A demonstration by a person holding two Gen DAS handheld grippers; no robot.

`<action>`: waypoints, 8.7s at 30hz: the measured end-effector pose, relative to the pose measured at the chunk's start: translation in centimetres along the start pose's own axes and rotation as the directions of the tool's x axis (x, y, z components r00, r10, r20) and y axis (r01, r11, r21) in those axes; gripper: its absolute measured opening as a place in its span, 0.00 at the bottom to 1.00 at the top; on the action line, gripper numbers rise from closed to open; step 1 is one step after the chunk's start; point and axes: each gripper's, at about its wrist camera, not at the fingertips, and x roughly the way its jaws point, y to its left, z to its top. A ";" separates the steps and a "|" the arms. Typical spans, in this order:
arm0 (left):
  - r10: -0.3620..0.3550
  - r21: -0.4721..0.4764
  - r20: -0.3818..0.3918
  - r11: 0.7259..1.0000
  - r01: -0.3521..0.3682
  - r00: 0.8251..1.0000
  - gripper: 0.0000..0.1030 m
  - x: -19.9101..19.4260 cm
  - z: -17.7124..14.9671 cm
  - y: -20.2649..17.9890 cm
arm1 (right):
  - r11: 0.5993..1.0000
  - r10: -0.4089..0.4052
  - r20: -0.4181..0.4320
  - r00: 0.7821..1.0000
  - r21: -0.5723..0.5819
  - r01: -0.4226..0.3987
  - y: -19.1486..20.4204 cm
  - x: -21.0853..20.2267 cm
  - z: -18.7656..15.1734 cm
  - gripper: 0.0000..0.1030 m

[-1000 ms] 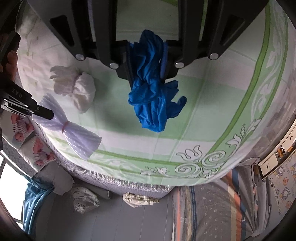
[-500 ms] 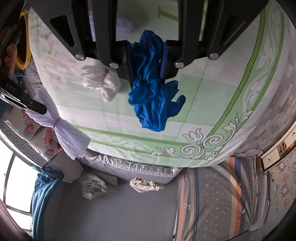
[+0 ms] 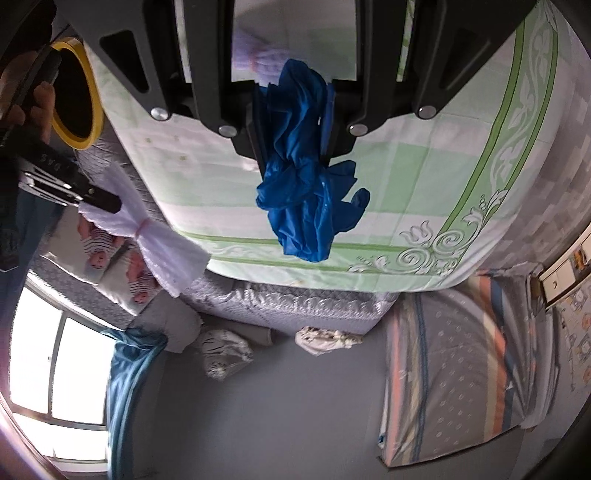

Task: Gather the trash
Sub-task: 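Carry the blue glove and lavender mesh net toward the yellow-rimmed bin with both tools, then open the left tool to drop the blue glove into the bin while the right tool opens over it, then move both tools back over the bed, the lavender net still on the right tool, then grasp the white tissue bundle with the right tool while the left tool grasps another lavender net, then carry the nets and tissue bundle over the yellow-rimmed bin with both tools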

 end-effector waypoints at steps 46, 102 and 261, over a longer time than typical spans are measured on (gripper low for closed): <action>-0.431 0.349 -0.048 0.838 0.419 0.901 0.21 -1.2 -0.7 -25.2 | 0.816 -0.450 0.062 0.891 0.435 0.381 -17.1 -17.8 -11.9 0.12; -0.408 0.312 -0.398 0.782 0.539 0.822 0.70 12.1 -9.6 -35.6 | 0.601 -0.501 -0.217 0.837 0.609 0.518 -24.6 -17.6 -22.2 0.39; -0.038 -0.064 -0.002 0.997 0.038 0.999 0.23 -0.4 -4.6 -3.2 | 0.961 0.276 -0.214 0.937 0.060 -0.269 2.7 12.5 4.7 0.25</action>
